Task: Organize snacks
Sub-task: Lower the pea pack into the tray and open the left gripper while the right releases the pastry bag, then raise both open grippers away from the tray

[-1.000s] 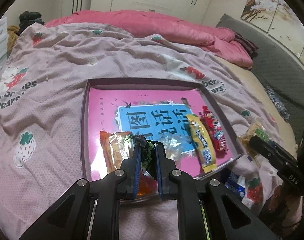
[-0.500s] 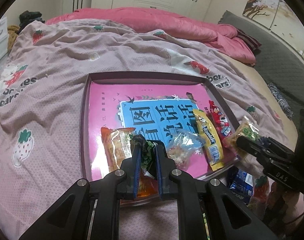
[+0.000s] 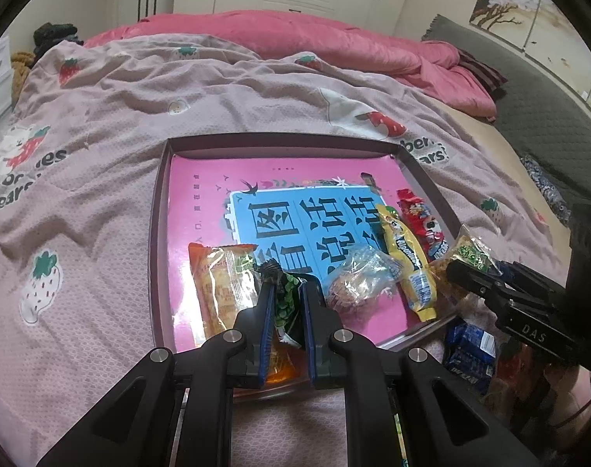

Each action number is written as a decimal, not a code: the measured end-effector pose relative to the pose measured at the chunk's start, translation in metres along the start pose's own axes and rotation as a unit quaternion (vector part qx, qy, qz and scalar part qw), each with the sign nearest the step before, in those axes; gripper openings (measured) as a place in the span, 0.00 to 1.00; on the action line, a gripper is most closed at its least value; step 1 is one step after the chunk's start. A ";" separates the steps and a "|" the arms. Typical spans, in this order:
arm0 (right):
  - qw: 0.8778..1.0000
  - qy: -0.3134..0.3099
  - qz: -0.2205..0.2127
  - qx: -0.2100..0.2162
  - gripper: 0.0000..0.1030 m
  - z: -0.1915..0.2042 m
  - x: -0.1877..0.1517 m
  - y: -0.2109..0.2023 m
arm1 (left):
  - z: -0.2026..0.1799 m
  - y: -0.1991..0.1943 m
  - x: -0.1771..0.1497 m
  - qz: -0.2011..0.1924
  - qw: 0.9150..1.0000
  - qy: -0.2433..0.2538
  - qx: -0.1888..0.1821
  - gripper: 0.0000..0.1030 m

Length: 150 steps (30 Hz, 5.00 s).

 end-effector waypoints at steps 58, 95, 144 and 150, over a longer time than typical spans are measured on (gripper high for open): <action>0.999 -0.004 -0.009 -0.036 0.52 -0.005 -0.001 -0.003 | -0.002 0.001 -0.005 0.003 0.999 0.001 -0.032 0.14; 1.000 0.014 0.011 -0.026 0.58 -0.014 -0.011 -0.014 | -0.008 -0.007 -0.004 0.000 0.999 0.009 -0.040 0.39; 0.998 0.020 -0.066 -0.012 0.60 -0.015 0.007 -0.049 | -0.028 -0.048 0.000 -0.032 0.998 0.027 -0.041 0.70; 0.997 0.035 -0.072 -0.010 0.61 -0.021 0.006 -0.059 | -0.034 -0.055 -0.004 -0.032 0.998 0.032 -0.047 0.70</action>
Point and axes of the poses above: each gripper's, at about its wrist camera, not at the fingertips, and y roughly the way its jaws point, z to its left, x to its top, the point moved 2 cm from there along y, roughly the way its jaws point, and after that the axes turned 13 degrees about -x, right-handed, at the moved point
